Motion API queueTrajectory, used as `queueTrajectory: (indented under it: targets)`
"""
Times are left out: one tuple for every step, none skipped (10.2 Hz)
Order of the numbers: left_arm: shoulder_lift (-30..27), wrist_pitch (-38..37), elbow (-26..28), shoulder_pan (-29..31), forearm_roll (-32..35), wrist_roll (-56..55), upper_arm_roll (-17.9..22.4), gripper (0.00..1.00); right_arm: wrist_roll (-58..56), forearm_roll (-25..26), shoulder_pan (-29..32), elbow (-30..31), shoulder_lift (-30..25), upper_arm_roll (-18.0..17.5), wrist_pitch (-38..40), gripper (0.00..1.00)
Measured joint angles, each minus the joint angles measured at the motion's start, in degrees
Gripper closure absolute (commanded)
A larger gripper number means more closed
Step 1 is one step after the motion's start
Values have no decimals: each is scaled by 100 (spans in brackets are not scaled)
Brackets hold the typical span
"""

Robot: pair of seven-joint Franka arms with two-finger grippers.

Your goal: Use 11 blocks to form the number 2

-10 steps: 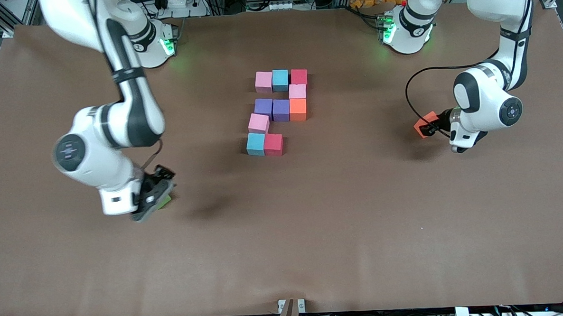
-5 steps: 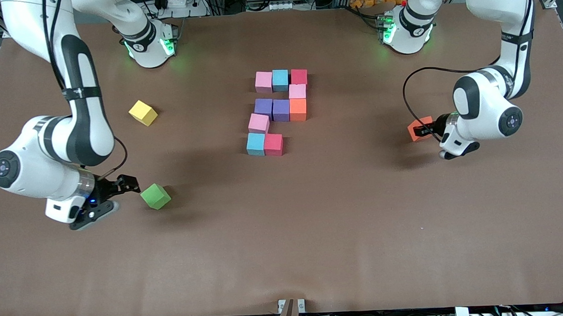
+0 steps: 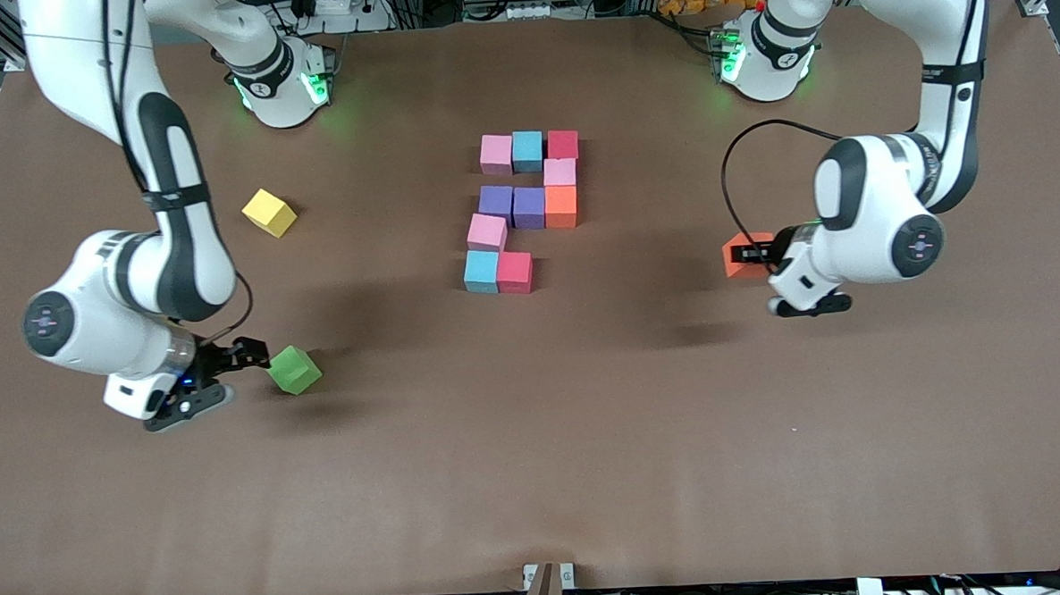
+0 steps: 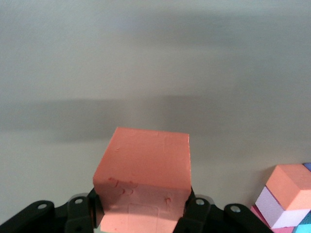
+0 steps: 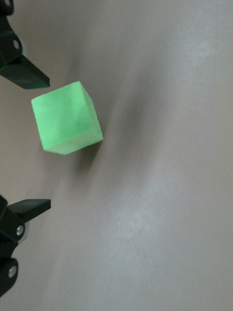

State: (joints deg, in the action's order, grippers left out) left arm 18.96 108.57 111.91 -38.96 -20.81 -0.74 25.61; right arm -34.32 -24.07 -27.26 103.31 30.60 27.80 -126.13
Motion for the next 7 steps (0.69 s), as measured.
queueTrajectory:
  targets:
    - [1, -3, -238, -36, 157, -44, -298, 95, -1, 0, -18, 40, 7, -42, -3, 0]
    - [13, -3, -424, -82, 246, -74, -568, 95, 46, -7, -11, 17, -1, -48, -31, 0]
    - [41, -2, -573, -127, 318, -74, -767, 95, 216, -12, 32, -106, -33, -34, 30, 0]
    - [87, -1, -713, -196, 423, -66, -891, 95, 496, -12, 164, -412, -112, -9, 463, 0]
    - [129, 19, -800, -259, 586, -28, -996, 95, 727, -7, 340, -783, -258, 25, 1077, 0]
    - [172, 150, -841, -302, 781, 101, -1129, 95, 942, 82, 548, -1090, -482, 53, 1624, 0]
    - [221, 393, -846, -319, 906, 333, -1282, 95, 1129, 318, 874, -1264, -783, -38, 2078, 0]
